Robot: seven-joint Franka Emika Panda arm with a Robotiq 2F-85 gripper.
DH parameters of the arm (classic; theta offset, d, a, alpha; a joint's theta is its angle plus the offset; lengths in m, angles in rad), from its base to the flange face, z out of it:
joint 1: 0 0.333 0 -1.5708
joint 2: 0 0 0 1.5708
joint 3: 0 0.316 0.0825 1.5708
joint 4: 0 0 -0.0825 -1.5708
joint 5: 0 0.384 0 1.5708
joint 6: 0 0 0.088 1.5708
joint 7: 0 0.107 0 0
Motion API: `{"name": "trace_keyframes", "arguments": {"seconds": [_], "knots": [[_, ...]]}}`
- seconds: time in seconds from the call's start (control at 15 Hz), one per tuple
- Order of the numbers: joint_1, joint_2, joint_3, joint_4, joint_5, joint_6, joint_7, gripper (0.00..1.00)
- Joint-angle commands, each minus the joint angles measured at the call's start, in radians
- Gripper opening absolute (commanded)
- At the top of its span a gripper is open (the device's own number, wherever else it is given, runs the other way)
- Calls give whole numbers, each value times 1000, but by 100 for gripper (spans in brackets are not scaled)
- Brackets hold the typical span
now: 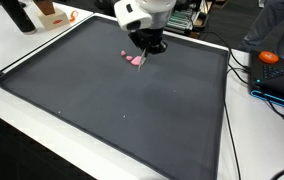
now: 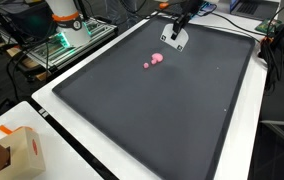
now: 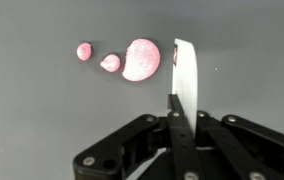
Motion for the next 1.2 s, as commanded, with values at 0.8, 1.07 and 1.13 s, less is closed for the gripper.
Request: {"name": "trace_keyframes", "arguments": {"seconds": [0.8, 1.07, 1.13], "knots": [[-244, -59, -58, -35, 370, 18, -234, 1], [-301, -60, -75, -58, 431, 19, -317, 1], [-317, -62, -80, -68, 440, 20, -351, 1]]}}
